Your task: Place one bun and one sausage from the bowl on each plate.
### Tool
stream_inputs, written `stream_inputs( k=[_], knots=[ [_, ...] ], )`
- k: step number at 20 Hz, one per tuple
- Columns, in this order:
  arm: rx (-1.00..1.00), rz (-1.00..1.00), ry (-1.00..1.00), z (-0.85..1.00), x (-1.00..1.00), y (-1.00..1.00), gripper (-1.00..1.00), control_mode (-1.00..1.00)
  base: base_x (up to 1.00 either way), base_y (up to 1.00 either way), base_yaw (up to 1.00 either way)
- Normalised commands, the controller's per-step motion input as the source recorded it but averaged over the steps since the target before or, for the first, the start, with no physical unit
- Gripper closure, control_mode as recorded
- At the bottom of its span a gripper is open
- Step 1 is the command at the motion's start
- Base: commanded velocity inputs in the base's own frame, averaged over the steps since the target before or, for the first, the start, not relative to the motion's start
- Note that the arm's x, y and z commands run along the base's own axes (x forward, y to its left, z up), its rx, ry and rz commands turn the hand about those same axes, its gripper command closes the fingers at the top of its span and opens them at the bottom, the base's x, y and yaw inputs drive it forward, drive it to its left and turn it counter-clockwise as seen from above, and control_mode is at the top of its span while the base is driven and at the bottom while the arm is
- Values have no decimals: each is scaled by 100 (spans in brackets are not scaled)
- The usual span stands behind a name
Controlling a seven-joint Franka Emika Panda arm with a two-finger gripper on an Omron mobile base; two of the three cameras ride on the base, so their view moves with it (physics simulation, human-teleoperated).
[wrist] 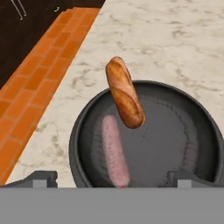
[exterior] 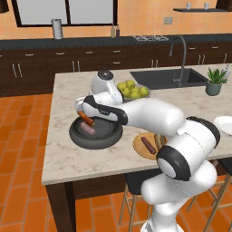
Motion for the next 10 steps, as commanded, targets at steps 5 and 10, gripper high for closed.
stream_inputs(
  k=[5,10],
  knots=[
    [0,-4,17,-28,54,-12,-100,-100,0,0,0],
    [-2,0,3,-29,50,8,-100,-100,0,0,0]
  ],
)
